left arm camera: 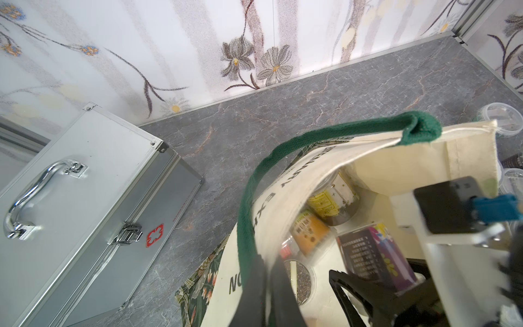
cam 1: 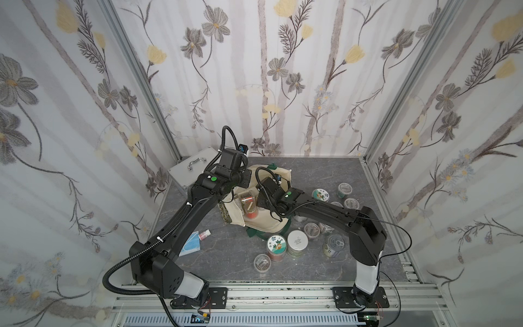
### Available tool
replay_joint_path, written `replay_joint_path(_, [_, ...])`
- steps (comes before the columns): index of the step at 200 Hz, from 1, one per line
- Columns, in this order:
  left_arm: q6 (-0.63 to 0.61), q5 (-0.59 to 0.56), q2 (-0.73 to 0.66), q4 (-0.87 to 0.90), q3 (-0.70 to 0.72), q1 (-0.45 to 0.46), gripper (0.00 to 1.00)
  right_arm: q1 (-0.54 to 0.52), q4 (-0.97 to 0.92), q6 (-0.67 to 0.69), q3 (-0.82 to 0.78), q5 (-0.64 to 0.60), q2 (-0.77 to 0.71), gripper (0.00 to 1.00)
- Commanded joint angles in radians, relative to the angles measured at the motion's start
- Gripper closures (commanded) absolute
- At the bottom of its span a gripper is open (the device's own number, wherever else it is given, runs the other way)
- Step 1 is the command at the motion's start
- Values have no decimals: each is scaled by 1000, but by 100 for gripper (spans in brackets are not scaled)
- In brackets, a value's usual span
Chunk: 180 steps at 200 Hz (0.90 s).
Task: Take out the seed jars from the canvas bag
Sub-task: Pick up the seed jar from the canvas bag, then place the seed jar at the center of the board.
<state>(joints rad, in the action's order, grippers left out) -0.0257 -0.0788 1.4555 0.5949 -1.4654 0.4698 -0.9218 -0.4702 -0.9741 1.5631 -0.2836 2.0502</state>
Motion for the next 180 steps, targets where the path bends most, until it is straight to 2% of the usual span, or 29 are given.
replay_joint_path(1, [-10, -18, -9, -85, 0, -2, 100, 0, 17, 15, -3, 24, -45, 37])
replay_joint_path(51, [-9, -59, 3, -80, -1, -2, 100, 14, 18, 22, -66, 119, -193, 37])
replay_joint_path(91, [-3, -132, 36, -59, -19, -12, 100, 38, 12, -18, -211, 184, -352, 37])
replay_joint_path(126, [21, -140, 68, -34, -41, -32, 100, 64, -32, -89, -411, 265, -565, 37])
replay_joint_path(143, [25, -130, 72, -33, -42, -39, 100, 97, -90, -123, -499, 328, -668, 37])
replay_joint_path(180, [28, -119, 76, -31, -44, -42, 100, 139, -251, -232, -648, 375, -909, 36])
